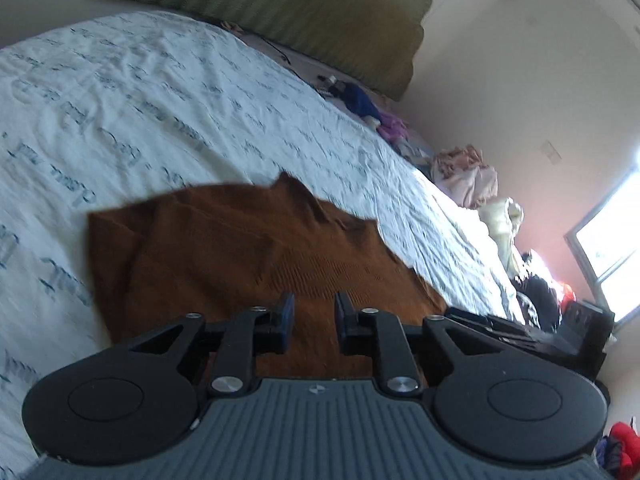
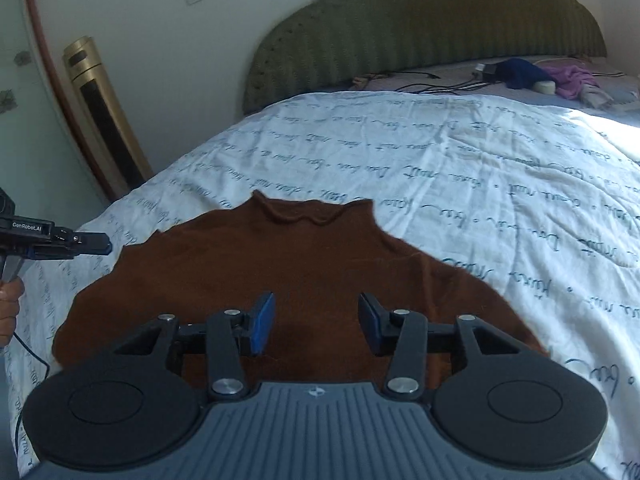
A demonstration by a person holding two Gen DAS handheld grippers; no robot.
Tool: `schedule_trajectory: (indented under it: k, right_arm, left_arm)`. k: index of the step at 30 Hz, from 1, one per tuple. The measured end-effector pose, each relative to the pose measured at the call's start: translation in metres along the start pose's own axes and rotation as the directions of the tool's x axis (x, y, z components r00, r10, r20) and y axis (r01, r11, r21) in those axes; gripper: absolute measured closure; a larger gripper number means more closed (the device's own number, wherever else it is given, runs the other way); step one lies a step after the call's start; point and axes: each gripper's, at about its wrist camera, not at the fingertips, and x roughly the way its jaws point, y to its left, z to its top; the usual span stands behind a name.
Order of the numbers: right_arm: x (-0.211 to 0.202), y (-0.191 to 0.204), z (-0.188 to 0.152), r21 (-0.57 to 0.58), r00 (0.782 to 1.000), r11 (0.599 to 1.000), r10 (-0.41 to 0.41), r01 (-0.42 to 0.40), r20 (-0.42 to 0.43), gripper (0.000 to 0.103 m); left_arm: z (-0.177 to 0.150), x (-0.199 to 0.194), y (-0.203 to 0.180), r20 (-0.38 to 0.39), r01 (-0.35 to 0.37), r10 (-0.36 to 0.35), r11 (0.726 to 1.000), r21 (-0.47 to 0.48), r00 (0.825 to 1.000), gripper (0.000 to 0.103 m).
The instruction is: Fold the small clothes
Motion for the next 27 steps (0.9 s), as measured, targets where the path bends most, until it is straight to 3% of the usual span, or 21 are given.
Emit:
schedule_trajectory:
  k: [2,3,4,5,7,8,10,12,15,17,18,19,20,21,23,24,25,26,27]
  right_arm:
    - [0.017,0.018,-0.01,-0.032,0.998,0.999,0.014,-0.016,-0.054,0.059]
    - [0.026,0.023,-0.017,-0.073,0.996,0.997,-0.013,0.006,-0.086,0.06]
    - [0.038,0.026,-0.028,-0.147,0.987,0.987,-0.089,0.069,-0.132,0.06]
    - [0.041,0.023,-0.038,-0.206,0.986,0.974,-0.118,0.091,-0.122,0.059]
    - [0.027,0.002,-0.039,-0.109,0.993,0.994,-0.043,0.031,-0.107,0.058]
    - [0.017,-0.002,-0.036,-0.069,0.994,0.997,-0.038,0.031,-0.098,0.057]
    - [-0.017,-0.001,-0.034,-0.065,0.996,0.995,-0.08,0.078,-0.033,0.055]
    - [-0.045,0.005,-0.042,-0.079,0.998,0.995,-0.058,0.058,-0.003,0.054]
    - [-0.062,0.017,-0.065,-0.074,1.0,0.997,0.019,-0.019,-0.004,0.054]
    - [-0.059,0.026,-0.083,-0.1,0.999,0.994,0.036,-0.039,-0.031,0.055]
    - [-0.05,0.026,-0.09,-0.106,0.996,0.994,0.016,-0.024,-0.083,0.055]
    - [-0.04,0.025,-0.1,-0.149,0.987,0.987,-0.082,0.062,-0.138,0.056]
    - [-0.042,0.026,-0.112,-0.24,0.989,0.967,-0.116,0.09,-0.095,0.056]
    - [-0.045,0.024,-0.117,-0.255,0.99,0.963,-0.114,0.089,-0.085,0.055]
    - [-0.054,0.018,-0.114,-0.191,0.988,0.977,-0.116,0.095,-0.099,0.055]
    - [-0.056,0.02,-0.11,-0.192,0.986,0.975,-0.13,0.108,-0.105,0.054]
    - [-0.059,0.027,-0.105,-0.209,0.983,0.969,-0.156,0.133,-0.099,0.054]
    - [-0.061,0.033,-0.101,-0.22,0.983,0.965,-0.163,0.143,-0.078,0.052]
    - [-0.063,0.037,-0.097,-0.225,0.985,0.964,-0.161,0.144,-0.058,0.048]
  left_arm:
    - [-0.028,0.016,-0.005,-0.058,-0.053,0.055,0.998,0.031,0.997,0.078]
    - [-0.04,0.023,0.0,-0.081,-0.086,0.089,0.996,0.04,0.993,0.078]
    - [-0.054,0.028,0.014,-0.085,-0.101,0.103,0.995,0.022,0.991,0.091]
    - [-0.061,0.024,0.026,-0.067,-0.094,0.094,0.996,-0.008,0.993,0.091]
    - [-0.063,0.004,0.051,-0.056,-0.066,0.059,0.987,-0.143,0.997,0.094]
    - [-0.063,-0.01,0.053,-0.028,-0.051,0.047,0.985,-0.167,0.999,0.094]
    - [-0.067,-0.036,0.048,0.034,-0.034,0.039,0.988,-0.152,0.999,0.064]
    - [-0.072,-0.051,0.04,0.044,-0.028,0.033,0.994,-0.107,0.999,0.061]
    - [-0.088,-0.047,0.036,-0.002,-0.119,0.119,0.99,-0.078,0.993,0.061]
    - [-0.099,-0.045,0.046,0.006,-0.146,0.147,0.985,-0.089,0.989,0.073]
    - [-0.099,-0.048,0.054,0.011,-0.16,0.162,0.983,-0.093,0.987,0.084]
    - [-0.1,-0.052,0.057,0.008,-0.19,0.191,0.978,-0.09,0.981,0.092]
    - [-0.102,-0.056,0.062,0.007,-0.187,0.189,0.977,-0.104,0.982,0.092]
    - [-0.104,-0.061,0.067,0.0,-0.173,0.175,0.975,-0.137,0.985,0.092]
    - [-0.104,-0.07,0.066,-0.021,-0.161,0.16,0.973,-0.168,0.987,0.093]
    - [-0.103,-0.076,0.058,0.0,-0.142,0.144,0.978,-0.151,0.99,0.087]
    - [-0.101,-0.08,0.047,0.028,-0.122,0.127,0.983,-0.139,0.992,0.06]
    - [-0.099,-0.082,0.037,0.046,-0.09,0.097,0.988,-0.125,0.994,0.046]
    - [-0.095,-0.08,0.024,0.057,-0.059,0.065,0.993,-0.103,0.996,0.022]
